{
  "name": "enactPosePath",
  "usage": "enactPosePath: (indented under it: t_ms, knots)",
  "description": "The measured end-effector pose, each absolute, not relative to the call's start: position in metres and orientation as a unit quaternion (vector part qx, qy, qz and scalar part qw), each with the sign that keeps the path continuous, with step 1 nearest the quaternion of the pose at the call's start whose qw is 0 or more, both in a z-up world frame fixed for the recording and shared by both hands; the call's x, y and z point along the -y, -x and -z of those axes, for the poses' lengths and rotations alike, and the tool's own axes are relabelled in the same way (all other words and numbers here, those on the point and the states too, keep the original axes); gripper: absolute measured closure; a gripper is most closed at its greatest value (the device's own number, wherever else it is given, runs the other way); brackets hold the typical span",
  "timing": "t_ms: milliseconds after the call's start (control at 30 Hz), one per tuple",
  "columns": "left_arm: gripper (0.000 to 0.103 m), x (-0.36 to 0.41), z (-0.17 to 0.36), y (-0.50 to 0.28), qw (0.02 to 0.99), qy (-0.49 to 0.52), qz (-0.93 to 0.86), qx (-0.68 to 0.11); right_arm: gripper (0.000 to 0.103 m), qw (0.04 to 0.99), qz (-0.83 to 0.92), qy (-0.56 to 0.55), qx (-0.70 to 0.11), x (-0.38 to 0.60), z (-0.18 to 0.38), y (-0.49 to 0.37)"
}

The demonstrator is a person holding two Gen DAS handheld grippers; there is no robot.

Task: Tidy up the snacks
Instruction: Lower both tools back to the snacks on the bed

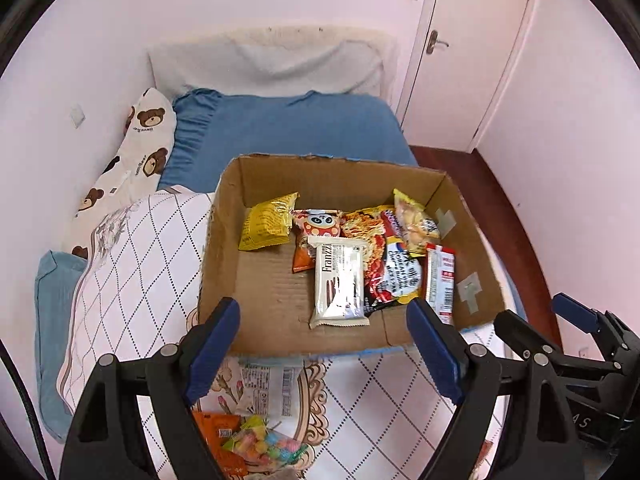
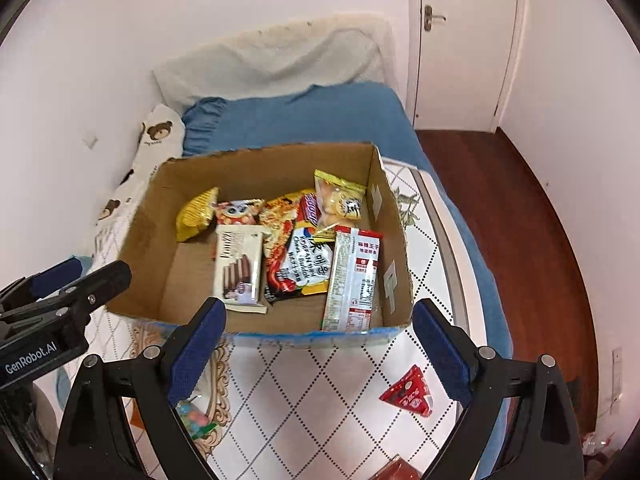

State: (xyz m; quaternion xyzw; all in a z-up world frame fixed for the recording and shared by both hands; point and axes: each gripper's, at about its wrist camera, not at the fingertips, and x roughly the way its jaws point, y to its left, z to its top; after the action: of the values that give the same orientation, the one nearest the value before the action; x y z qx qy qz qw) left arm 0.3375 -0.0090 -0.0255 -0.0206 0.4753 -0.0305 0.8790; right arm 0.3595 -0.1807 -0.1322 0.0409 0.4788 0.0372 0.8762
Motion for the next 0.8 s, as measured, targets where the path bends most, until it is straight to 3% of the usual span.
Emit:
enactPosePath:
  t_ms: [300,367,400,433,633,800]
  knots:
    - [0.018,0.002,0.027,-0.295,0.873,0.035,0.032,-0.486,0.007,0.857,-0.049,-0.084,-0.505,0.205,0.142,-0.317]
    - [0.018,-0.002,0.038,-0.285,0.867,0.035,0.025,-0.497,0.015,0.843,-0.038,-0.092,-0.529,0.221,0.159,-0.306]
    - [0.018,-0.004,0.048,-0.277,0.863,0.031,0.018,-0.504,0.027,0.833,-0.035,-0.103,-0.543,0.23,0.169,-0.3]
    - [0.018,-0.006,0.056,-0.273,0.859,0.029,0.012,-0.511,0.03,0.824,-0.032,-0.113,-0.555,0.239,0.18,-0.293]
    - [0.018,-0.025,0.131,-0.248,0.809,0.032,-0.011,-0.587,0.03,0.775,-0.001,-0.077,-0.627,0.278,0.245,-0.252]
    - [0.018,-0.039,0.179,-0.223,0.773,0.034,-0.027,-0.633,0.03,0.729,-0.001,0.024,-0.684,0.276,0.295,-0.22]
